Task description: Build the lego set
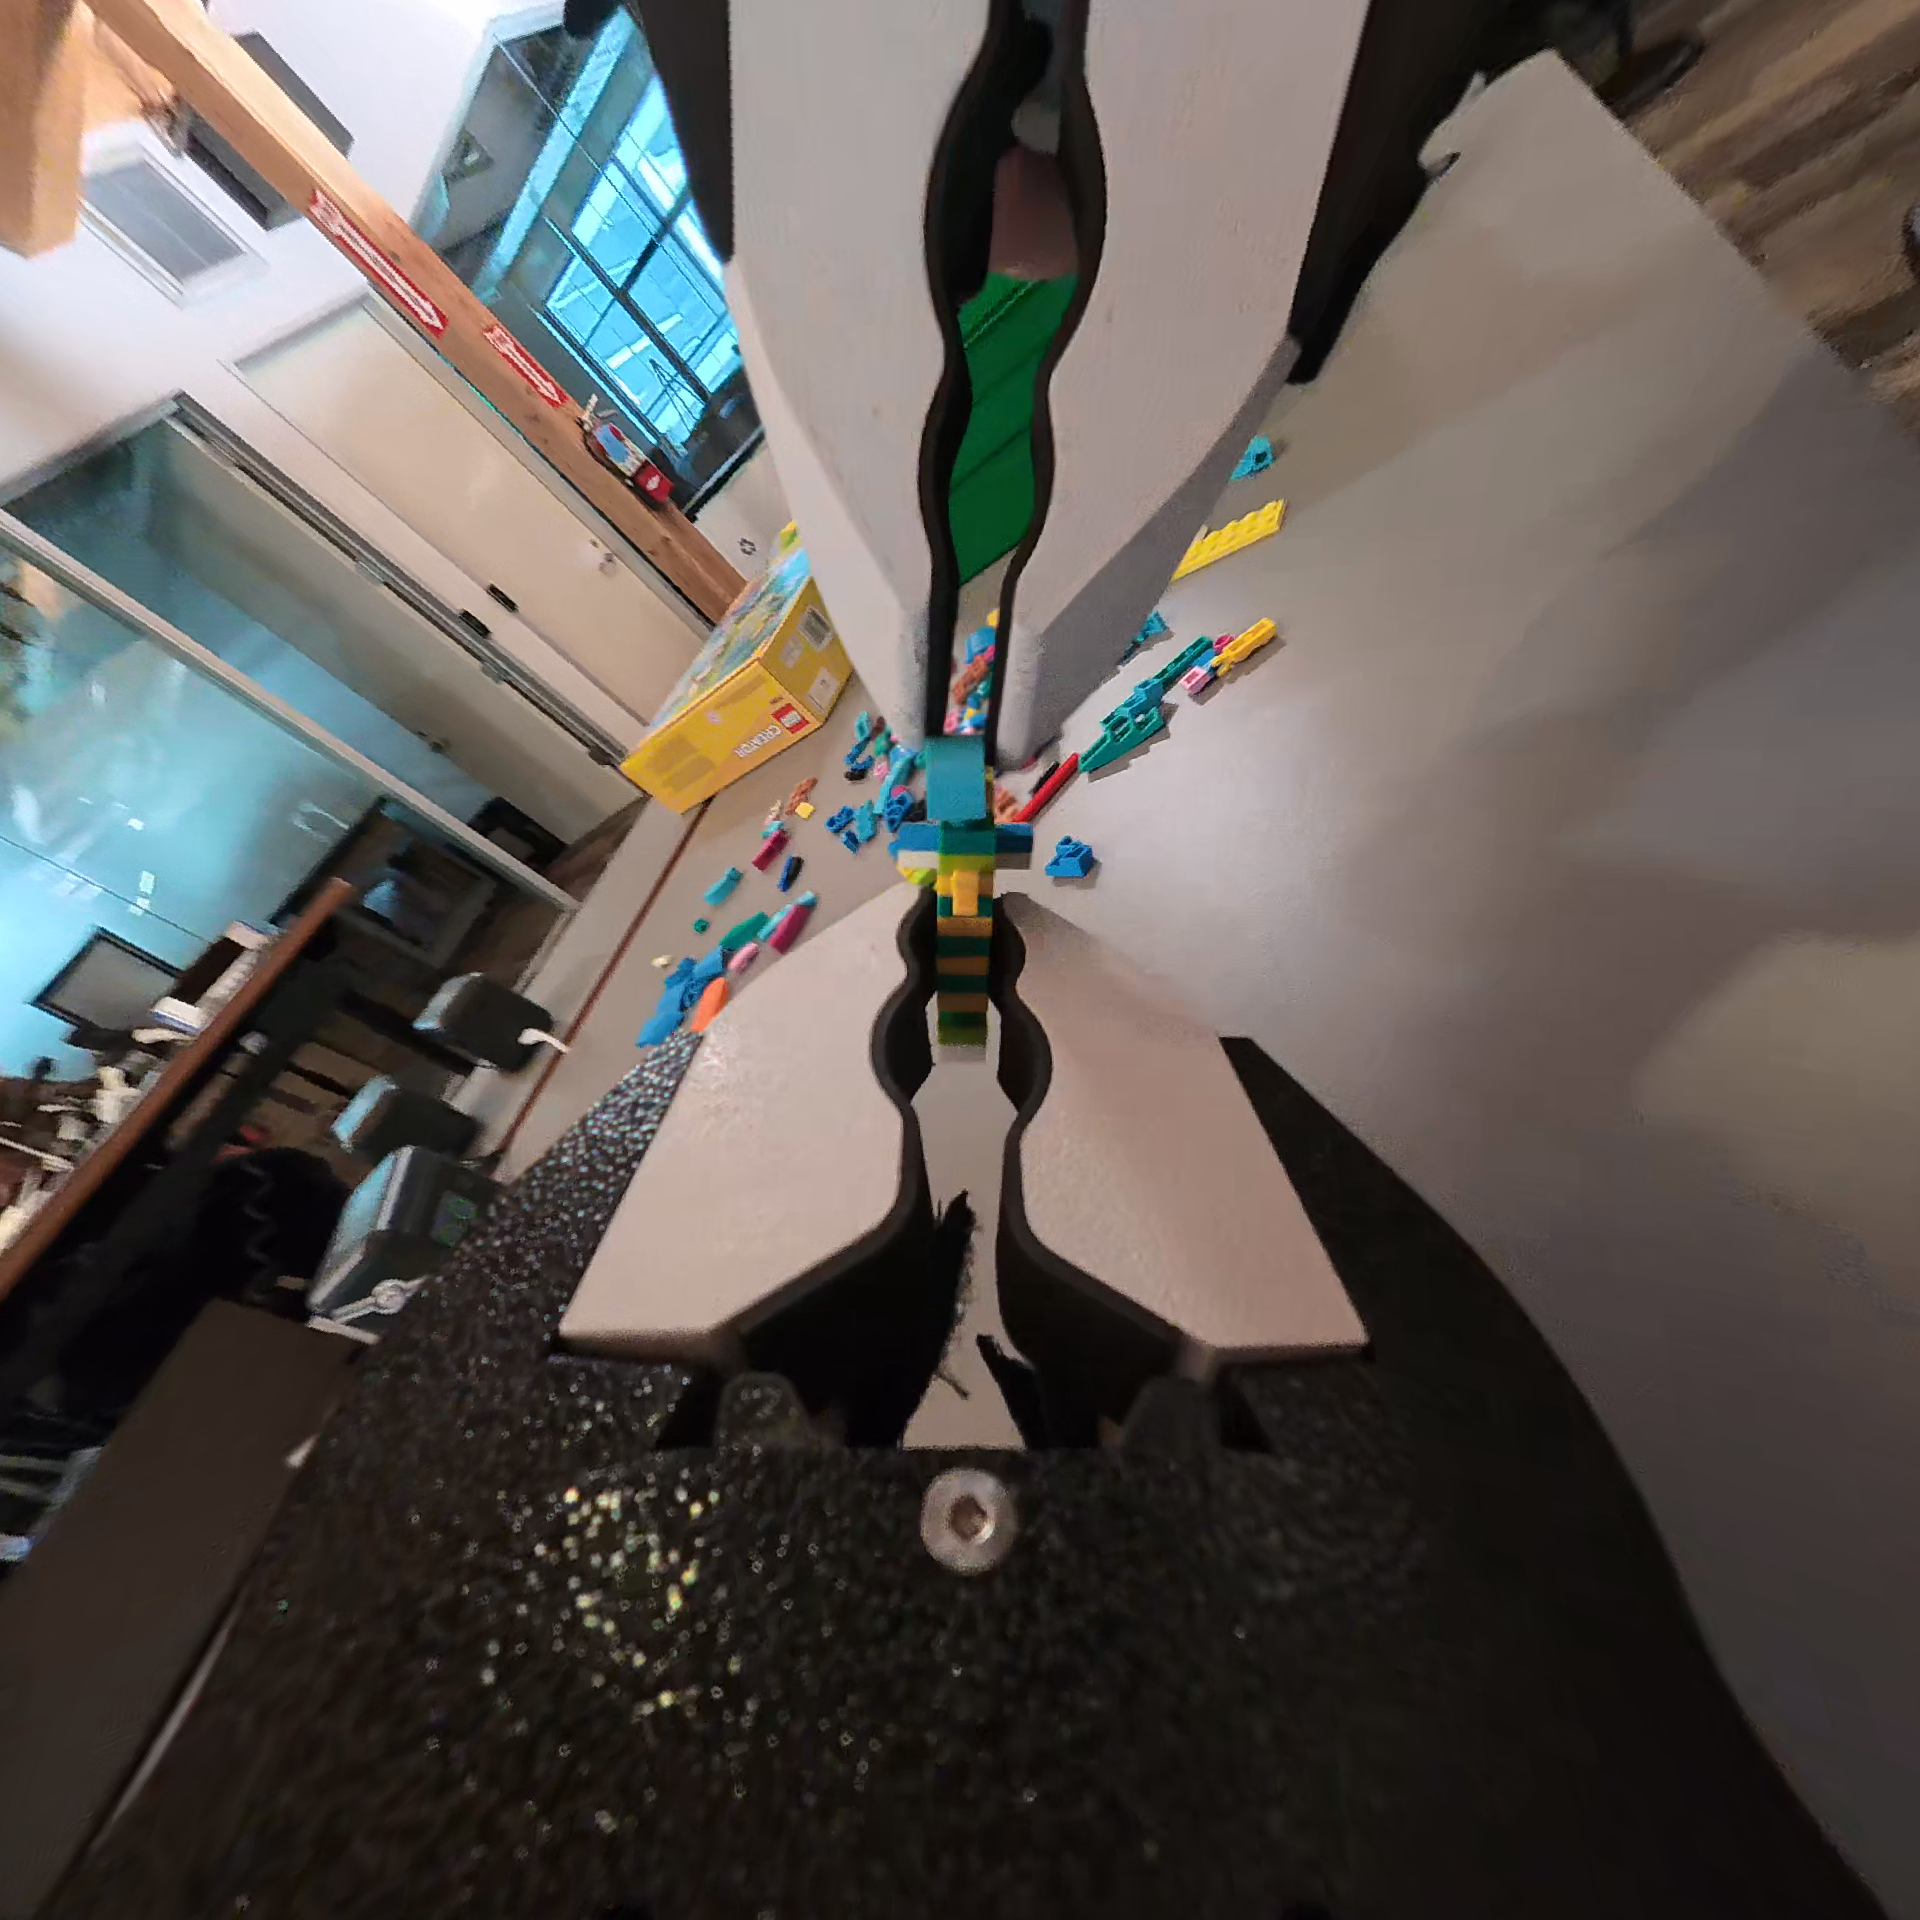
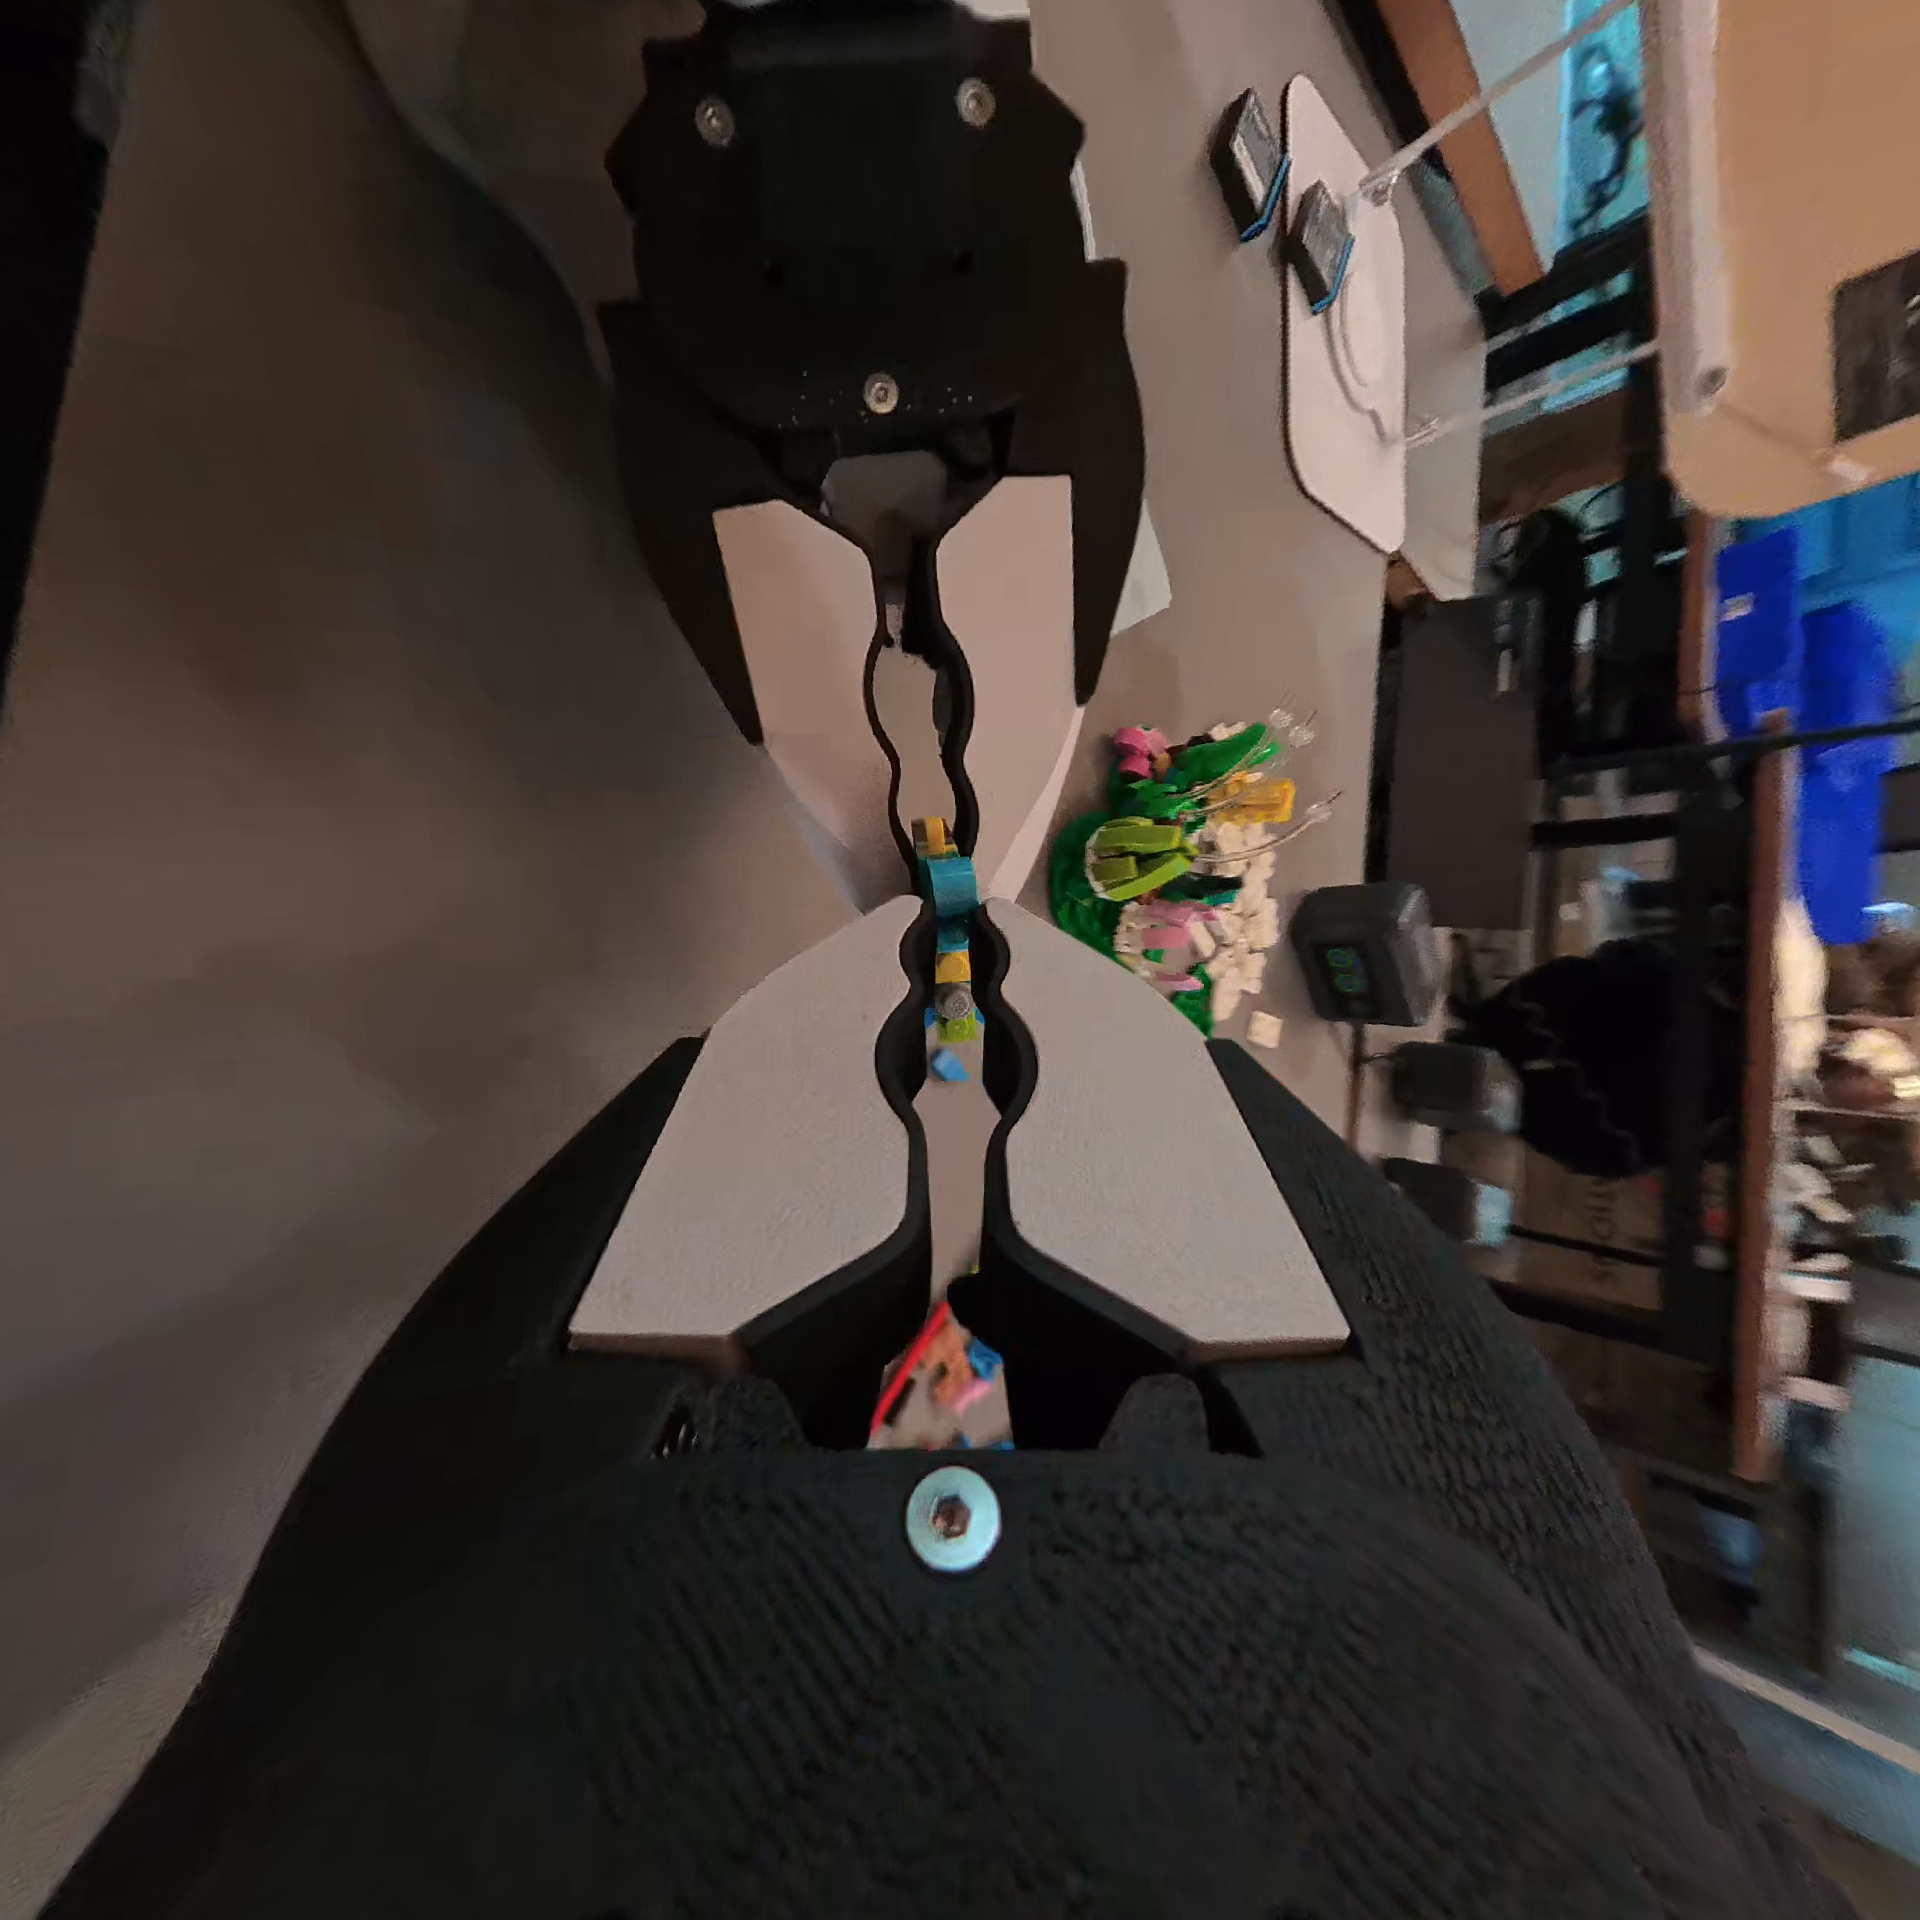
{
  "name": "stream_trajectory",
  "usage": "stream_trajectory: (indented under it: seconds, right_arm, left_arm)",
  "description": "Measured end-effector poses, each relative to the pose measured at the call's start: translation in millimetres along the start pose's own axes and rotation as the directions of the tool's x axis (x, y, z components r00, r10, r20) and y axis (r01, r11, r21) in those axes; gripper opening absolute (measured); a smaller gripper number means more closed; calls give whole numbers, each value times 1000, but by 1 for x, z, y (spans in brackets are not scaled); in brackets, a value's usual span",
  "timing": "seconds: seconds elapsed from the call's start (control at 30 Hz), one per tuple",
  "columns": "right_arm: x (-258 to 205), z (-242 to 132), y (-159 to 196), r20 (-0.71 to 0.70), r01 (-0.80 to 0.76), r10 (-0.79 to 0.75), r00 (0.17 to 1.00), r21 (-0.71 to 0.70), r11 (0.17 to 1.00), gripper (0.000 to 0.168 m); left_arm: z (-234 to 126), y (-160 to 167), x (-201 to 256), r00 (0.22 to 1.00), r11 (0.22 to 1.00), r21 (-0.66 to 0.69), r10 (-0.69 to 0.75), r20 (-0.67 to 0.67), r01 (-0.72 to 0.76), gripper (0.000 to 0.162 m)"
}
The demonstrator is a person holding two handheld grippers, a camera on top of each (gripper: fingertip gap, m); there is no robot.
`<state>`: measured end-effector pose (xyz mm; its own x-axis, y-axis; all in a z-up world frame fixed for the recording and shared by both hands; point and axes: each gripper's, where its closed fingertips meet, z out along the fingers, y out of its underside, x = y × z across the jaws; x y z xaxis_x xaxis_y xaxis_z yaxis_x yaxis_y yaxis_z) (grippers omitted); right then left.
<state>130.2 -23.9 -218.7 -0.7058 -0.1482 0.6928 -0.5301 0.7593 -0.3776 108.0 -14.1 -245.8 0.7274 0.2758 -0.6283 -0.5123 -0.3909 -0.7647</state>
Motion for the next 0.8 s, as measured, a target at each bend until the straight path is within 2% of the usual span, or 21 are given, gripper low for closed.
stream_trajectory:
  seconds: [0.17, 0.43, 0.8]
  right_arm:
    - [-7, -3, -2, -79, 201, -203, 976, -35, 979, 5]
    - [-6, -2, -1, -140, 261, -274, 951, -106, 960, 5]
    - [-3, 0, -1, -196, 164, -184, 963, -113, 980, 5]
  left_arm:
    - [-1, -2, 3, 994, 995, -11, 103, 28, -102, 8]
    - [-2, -1, 0, 990, 991, -31, 133, 51, -132, 8]
    - [-4, 0, -6, 967, 972, -82, 228, 116, -219, 8]
